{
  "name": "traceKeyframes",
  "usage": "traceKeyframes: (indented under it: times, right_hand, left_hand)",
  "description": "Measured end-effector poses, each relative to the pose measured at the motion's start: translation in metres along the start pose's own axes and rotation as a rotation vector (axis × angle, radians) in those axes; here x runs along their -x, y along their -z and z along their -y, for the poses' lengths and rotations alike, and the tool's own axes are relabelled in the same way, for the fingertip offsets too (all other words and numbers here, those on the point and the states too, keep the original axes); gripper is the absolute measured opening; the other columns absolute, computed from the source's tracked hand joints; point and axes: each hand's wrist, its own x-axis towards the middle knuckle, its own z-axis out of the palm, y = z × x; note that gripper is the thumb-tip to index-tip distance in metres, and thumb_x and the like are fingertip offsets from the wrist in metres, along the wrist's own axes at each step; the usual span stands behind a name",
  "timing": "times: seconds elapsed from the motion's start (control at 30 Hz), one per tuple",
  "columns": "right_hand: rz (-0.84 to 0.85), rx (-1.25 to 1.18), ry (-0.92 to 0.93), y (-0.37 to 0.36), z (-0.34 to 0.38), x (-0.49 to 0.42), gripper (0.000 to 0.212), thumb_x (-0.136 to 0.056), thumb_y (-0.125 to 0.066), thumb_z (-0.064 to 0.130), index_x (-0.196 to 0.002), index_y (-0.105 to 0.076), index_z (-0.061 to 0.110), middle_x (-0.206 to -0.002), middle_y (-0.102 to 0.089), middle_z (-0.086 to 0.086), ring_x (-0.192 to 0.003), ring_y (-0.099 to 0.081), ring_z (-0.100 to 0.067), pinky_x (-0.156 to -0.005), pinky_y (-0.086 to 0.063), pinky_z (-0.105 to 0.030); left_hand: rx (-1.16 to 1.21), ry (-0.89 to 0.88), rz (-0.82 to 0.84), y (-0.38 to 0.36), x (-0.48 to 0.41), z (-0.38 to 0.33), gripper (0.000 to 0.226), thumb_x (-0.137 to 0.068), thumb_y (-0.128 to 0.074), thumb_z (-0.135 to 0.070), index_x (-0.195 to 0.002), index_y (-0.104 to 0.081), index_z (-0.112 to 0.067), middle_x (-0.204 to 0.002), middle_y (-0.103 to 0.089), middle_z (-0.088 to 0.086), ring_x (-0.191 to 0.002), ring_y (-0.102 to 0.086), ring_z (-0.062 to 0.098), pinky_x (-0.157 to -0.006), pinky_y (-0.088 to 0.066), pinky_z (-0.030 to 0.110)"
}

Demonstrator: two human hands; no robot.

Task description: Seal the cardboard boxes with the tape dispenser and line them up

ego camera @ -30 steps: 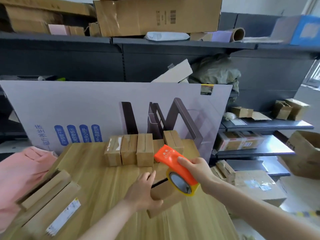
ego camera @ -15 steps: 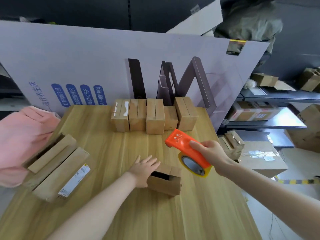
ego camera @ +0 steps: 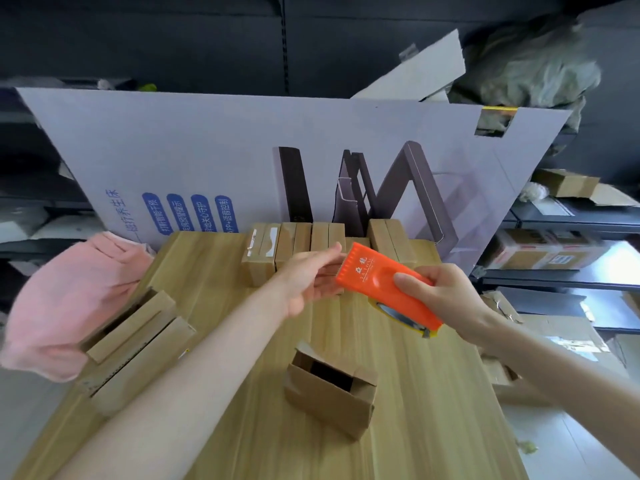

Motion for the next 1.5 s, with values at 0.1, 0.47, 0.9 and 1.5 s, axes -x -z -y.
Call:
traceKeyframes:
  times: [0.1,0.47,0.9,1.5]
  right_hand:
    - [-0.019,0.016,0.036,0.009,0.010,-0.001,0.029,-0.090,-0.066,0.028,-0.070,-0.067,0.007,-0.047,-0.063,-0.004,-0.037,-0.057,-0.019,-0.037,-0.050,-0.034]
    - [-0.081,0.024,0.137,0.031,0.028,0.009,0.034,-0.086,-0.069,0.031,-0.092,-0.071,-0.002,-0.072,-0.067,-0.026,-0.048,-0.063,-0.029,-0.041,-0.054,-0.046]
    - [-0.101,0.182,0.176,0.006,0.029,0.018,0.023,-0.082,-0.071,0.039,-0.066,-0.069,0.023,-0.057,-0.065,-0.002,-0.044,-0.063,-0.024,-0.039,-0.053,-0.048]
    - [0.009,0.269,-0.119,-0.040,-0.031,0.042,0.034,-0.080,-0.070,0.046,-0.073,-0.071,0.013,-0.061,-0.067,-0.011,-0.046,-0.064,-0.031,-0.038,-0.053,-0.048]
  left_hand:
    - [0.013,-0.077,0.004,-0.006,0.009,-0.018,0.019,-0.090,-0.063,-0.028,-0.093,-0.070,-0.011,-0.086,-0.071,0.004,-0.078,-0.067,0.014,-0.072,-0.058,0.027]
    - [0.080,-0.107,-0.022,-0.027,0.031,-0.050,0.017,-0.082,-0.069,-0.016,-0.096,-0.072,-0.006,-0.087,-0.073,0.009,-0.072,-0.071,0.017,-0.074,-0.060,0.033]
    - [-0.014,0.018,-0.296,-0.018,0.032,-0.039,0.007,-0.085,-0.068,-0.010,-0.083,-0.066,-0.016,-0.068,-0.070,-0.002,-0.057,-0.063,0.008,-0.049,-0.046,0.020]
    - [-0.474,-0.020,-0.648,0.063,0.001,0.055,0.022,-0.087,-0.059,-0.002,-0.070,-0.066,-0.013,-0.071,-0.070,0.002,-0.062,-0.060,0.012,-0.076,-0.051,0.030]
